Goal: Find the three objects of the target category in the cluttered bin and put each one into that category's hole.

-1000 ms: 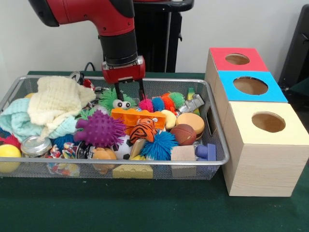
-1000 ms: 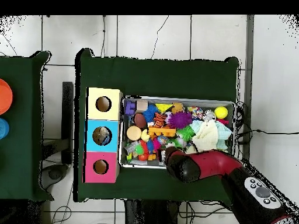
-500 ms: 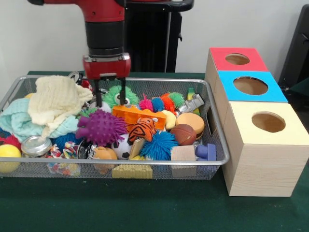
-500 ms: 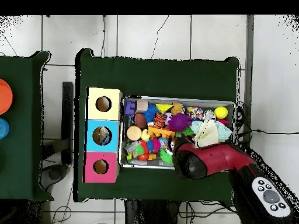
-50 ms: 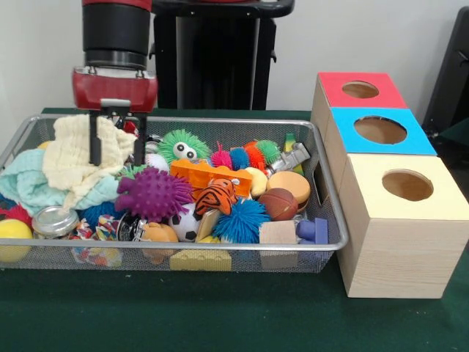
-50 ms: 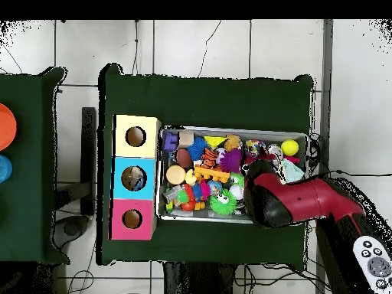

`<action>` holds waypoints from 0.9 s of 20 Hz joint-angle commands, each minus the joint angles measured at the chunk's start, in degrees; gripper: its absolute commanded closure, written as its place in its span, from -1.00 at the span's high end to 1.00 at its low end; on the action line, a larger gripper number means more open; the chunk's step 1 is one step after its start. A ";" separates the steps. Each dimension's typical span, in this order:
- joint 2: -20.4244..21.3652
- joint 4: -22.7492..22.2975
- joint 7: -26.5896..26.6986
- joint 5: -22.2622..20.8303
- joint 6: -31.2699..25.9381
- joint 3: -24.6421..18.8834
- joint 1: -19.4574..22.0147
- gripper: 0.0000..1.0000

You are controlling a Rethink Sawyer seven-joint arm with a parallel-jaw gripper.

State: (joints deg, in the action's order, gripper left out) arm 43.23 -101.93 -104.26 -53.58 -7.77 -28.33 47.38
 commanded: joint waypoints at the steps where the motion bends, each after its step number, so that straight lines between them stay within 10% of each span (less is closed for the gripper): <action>1: 1.78 5.21 4.34 -4.46 0.06 -3.22 -1.27 1.00; 13: -8.59 4.90 -7.51 -1.93 1.60 12.09 -8.07 1.00; 18: -10.82 5.74 -10.24 -0.41 11.14 18.31 -12.01 1.00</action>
State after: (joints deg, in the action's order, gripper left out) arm 38.79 -97.75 -104.26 -54.38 -4.04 -18.55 38.26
